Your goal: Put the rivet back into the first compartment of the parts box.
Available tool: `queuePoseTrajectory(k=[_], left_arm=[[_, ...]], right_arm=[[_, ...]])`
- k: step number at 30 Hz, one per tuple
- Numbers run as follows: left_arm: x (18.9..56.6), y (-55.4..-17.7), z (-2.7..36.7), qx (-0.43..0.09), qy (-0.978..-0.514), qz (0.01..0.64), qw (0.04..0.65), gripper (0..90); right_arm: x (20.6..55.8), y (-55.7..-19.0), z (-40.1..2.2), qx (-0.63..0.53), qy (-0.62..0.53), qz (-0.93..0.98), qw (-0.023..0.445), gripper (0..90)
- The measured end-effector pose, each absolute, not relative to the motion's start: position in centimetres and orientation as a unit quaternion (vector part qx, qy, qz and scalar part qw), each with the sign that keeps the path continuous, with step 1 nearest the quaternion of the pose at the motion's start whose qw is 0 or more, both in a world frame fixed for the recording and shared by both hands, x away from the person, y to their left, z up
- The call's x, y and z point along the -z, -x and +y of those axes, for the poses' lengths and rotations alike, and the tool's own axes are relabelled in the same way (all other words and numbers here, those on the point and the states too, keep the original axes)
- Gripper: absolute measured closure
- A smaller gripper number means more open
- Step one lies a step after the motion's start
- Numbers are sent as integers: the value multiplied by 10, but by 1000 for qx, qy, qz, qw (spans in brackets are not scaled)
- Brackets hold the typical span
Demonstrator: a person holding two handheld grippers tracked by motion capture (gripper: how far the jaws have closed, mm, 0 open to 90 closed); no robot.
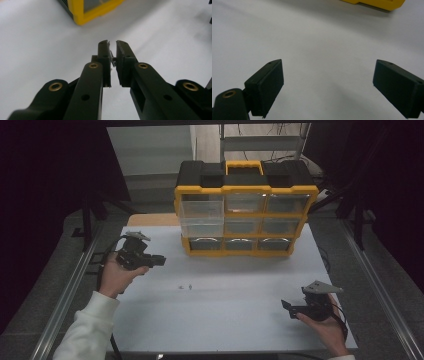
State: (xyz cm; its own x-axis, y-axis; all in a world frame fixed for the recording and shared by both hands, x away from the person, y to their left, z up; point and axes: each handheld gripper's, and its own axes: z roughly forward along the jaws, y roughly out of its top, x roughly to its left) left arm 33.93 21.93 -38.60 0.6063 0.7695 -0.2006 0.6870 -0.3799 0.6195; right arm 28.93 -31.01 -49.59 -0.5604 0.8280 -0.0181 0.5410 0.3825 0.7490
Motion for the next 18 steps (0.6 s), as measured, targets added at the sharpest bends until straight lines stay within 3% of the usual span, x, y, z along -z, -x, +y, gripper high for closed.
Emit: queuePoseTrajectory(k=[18], left_arm=[[310, -347, 216, -92, -820, 416, 382, 831]], right_arm=[[498, -291, -310, -353, -428, 808, 198, 101]])
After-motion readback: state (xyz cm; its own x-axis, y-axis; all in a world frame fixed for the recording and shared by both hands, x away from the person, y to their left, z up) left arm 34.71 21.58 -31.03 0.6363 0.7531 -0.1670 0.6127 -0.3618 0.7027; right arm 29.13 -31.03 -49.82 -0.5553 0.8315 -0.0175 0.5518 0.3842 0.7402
